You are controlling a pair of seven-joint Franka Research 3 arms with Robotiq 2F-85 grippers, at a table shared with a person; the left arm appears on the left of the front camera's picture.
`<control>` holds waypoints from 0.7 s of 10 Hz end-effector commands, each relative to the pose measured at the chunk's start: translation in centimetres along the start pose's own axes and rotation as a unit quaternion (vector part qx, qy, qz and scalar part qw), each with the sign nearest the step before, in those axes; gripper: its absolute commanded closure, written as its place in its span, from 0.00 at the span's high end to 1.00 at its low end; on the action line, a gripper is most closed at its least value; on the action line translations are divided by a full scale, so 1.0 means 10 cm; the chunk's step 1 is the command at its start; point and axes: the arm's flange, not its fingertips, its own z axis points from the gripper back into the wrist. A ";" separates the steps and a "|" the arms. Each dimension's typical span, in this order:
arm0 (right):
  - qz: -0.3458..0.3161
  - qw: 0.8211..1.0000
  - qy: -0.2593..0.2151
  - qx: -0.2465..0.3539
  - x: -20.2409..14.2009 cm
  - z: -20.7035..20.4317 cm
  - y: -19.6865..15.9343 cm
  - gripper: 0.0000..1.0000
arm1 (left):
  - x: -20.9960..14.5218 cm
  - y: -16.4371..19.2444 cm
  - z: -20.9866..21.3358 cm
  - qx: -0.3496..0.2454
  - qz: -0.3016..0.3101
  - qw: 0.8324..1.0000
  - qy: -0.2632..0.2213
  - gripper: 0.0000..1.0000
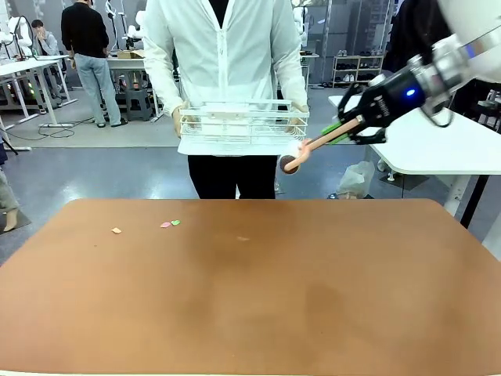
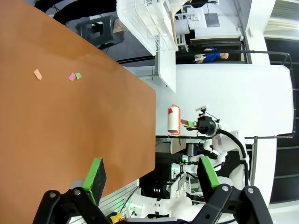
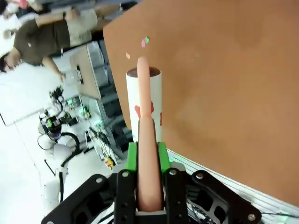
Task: Clean the table.
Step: Clean the table with the Lint Roller when the human lifts the Dish drying rack.
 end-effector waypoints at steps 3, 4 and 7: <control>0.050 0.998 0.030 -0.005 0.47 -0.94 -0.07 0.21 | 0.00 -0.01 0.03 -0.012 -0.003 1.000 -0.001 1.00; 0.053 0.998 0.031 -0.007 0.44 -0.98 -0.04 0.21 | 0.00 -0.01 0.03 -0.012 -0.003 1.000 -0.001 1.00; 0.041 0.998 0.050 -0.012 0.42 -1.03 -0.15 0.21 | 0.00 -0.01 0.03 -0.012 -0.003 1.000 -0.001 1.00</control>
